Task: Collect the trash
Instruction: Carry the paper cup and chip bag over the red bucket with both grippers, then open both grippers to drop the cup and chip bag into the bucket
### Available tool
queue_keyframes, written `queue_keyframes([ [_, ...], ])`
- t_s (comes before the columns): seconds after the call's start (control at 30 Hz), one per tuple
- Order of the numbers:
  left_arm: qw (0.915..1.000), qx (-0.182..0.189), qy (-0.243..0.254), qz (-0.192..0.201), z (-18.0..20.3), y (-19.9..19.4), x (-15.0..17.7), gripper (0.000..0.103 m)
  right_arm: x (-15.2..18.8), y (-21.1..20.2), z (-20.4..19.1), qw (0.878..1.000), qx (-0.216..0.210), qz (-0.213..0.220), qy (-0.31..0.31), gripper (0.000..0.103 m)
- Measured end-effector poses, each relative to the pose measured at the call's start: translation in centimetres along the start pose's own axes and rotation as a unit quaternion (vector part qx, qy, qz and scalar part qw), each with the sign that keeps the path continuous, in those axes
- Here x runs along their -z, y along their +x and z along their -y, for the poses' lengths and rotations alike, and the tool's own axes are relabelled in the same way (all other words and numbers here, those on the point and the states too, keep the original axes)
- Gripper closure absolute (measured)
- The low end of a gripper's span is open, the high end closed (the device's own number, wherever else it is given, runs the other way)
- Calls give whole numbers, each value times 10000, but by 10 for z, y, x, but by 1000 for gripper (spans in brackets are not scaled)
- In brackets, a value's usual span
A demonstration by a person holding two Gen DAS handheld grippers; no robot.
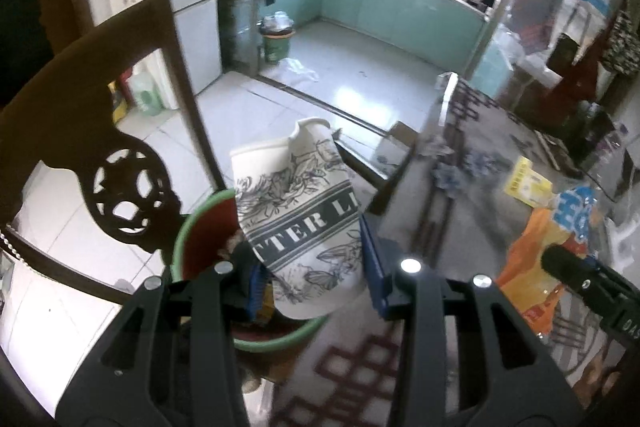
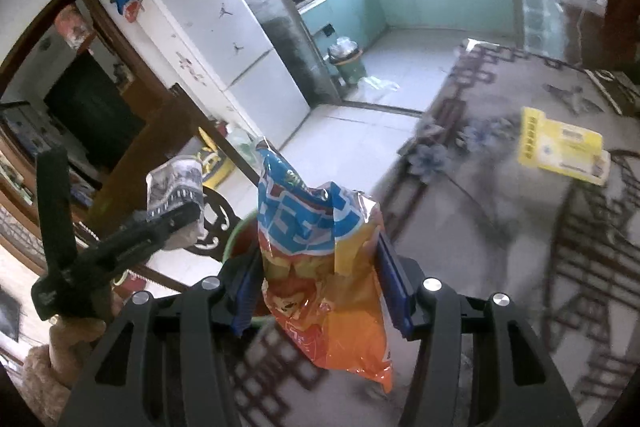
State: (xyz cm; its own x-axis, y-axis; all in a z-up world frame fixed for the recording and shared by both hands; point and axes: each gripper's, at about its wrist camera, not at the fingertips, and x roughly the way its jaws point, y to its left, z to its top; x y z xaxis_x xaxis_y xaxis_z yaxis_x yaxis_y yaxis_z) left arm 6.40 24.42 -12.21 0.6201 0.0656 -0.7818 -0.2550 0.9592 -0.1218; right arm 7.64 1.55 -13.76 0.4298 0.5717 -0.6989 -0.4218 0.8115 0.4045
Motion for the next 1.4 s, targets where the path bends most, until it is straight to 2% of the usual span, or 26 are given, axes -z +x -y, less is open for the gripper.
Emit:
queue_keyframes([
  [0.27,9993,-277,-260,42,-45,15,-19,64,-12,58,-37,9987,-391,-301,-150,51],
  [0.6,9975,-532,-394,-230,-79,50,-22,64,-13,114,-67,9950,-546,-723,-416,50],
  [0.87,9963,-640,-506,-274,-94,56,-25,64,-15,137,-78,9915,-686,-916,-622,50],
  [1.07,9964,-617,-512,-268,-95,56,-26,64,-18,144,-86,9900,-640,-920,-855,49],
  [1.17,9964,-650,-499,-218,-93,57,-27,63,-17,146,-87,9899,-650,-915,-870,43],
  [1.23,9956,-752,-552,-121,-94,55,-29,35,-17,145,-86,9907,-611,-888,-835,26],
  [1.4,9948,-715,-719,47,-94,51,-30,32,-16,132,-71,9923,-619,-845,-658,26],
])
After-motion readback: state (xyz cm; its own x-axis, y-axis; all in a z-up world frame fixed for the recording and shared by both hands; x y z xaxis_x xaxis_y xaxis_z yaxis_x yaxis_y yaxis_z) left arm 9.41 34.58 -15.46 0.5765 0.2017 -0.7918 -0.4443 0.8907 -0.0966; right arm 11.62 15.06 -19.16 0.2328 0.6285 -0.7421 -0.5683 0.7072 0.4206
